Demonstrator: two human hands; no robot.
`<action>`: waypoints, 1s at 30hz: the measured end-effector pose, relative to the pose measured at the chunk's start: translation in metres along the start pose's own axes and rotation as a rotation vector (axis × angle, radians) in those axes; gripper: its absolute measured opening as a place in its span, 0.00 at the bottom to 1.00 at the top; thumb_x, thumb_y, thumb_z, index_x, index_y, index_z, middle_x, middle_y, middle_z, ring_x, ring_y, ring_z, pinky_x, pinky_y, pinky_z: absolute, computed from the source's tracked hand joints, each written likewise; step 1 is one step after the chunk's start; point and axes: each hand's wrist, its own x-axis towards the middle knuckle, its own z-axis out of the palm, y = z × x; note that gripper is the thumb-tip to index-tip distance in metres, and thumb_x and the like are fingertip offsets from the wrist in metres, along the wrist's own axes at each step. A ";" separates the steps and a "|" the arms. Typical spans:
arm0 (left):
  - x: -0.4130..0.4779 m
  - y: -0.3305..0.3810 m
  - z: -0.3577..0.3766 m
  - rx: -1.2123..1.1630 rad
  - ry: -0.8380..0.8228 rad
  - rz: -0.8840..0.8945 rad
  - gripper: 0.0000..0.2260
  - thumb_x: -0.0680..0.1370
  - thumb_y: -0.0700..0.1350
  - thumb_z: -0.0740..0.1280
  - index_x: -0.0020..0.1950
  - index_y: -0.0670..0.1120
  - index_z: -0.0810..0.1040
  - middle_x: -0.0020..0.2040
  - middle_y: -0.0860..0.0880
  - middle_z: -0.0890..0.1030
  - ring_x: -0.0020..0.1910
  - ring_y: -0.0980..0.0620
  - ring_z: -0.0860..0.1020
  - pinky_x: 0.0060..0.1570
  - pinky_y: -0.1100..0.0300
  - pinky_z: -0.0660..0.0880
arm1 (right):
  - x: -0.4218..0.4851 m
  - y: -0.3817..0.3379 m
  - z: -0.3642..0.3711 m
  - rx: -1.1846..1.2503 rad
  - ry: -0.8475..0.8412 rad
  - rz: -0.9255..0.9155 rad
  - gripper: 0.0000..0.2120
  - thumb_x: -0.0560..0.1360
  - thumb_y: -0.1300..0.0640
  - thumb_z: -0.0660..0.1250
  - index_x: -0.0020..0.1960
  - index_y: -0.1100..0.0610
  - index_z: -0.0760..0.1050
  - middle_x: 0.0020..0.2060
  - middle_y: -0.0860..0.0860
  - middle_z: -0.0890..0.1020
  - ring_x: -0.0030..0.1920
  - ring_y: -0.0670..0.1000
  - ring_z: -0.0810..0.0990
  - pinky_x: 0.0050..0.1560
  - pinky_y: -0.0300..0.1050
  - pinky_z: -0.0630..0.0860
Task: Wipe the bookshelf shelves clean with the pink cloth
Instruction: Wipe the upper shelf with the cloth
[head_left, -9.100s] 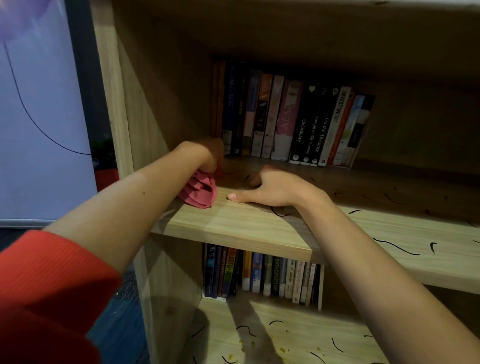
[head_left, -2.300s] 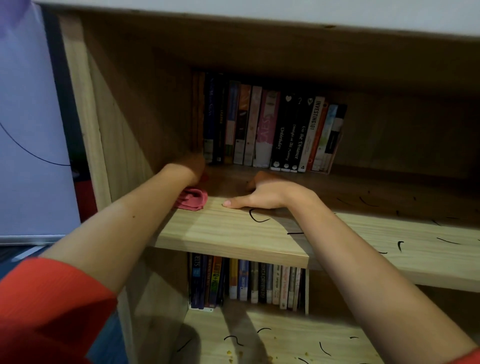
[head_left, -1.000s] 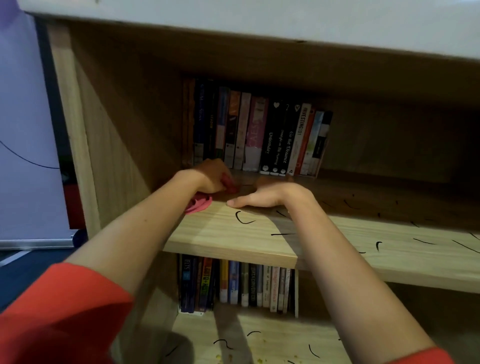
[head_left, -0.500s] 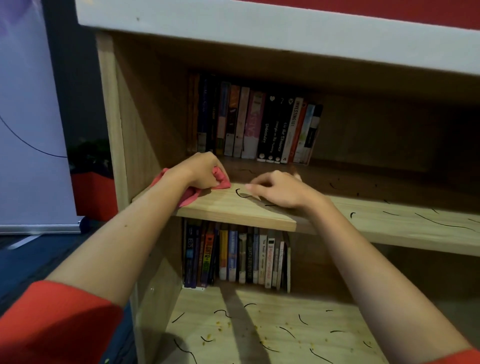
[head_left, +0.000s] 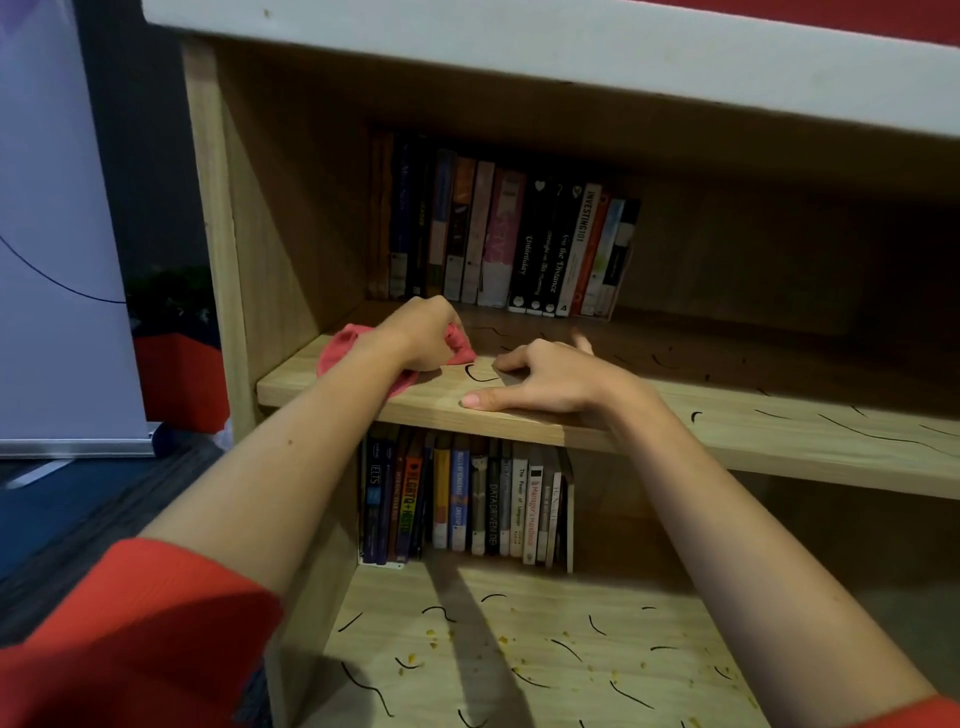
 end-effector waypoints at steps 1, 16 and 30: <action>-0.001 0.000 0.000 -0.003 -0.006 0.003 0.13 0.75 0.35 0.65 0.57 0.46 0.81 0.55 0.48 0.81 0.57 0.51 0.77 0.60 0.59 0.71 | 0.000 0.000 0.000 0.002 0.004 -0.002 0.48 0.61 0.25 0.57 0.64 0.63 0.72 0.62 0.55 0.77 0.64 0.52 0.72 0.70 0.62 0.41; 0.001 -0.003 -0.016 0.087 -0.199 0.084 0.14 0.76 0.37 0.66 0.59 0.51 0.79 0.55 0.53 0.79 0.55 0.53 0.76 0.55 0.60 0.72 | 0.004 0.003 0.002 -0.019 0.031 -0.048 0.53 0.56 0.24 0.54 0.64 0.64 0.72 0.62 0.55 0.78 0.63 0.51 0.73 0.70 0.61 0.43; -0.001 -0.006 -0.022 0.080 -0.248 0.130 0.14 0.76 0.39 0.67 0.57 0.55 0.80 0.52 0.54 0.80 0.50 0.55 0.76 0.49 0.63 0.72 | 0.006 0.006 0.001 -0.032 0.037 -0.060 0.54 0.55 0.24 0.53 0.63 0.65 0.72 0.62 0.56 0.77 0.62 0.51 0.74 0.70 0.60 0.44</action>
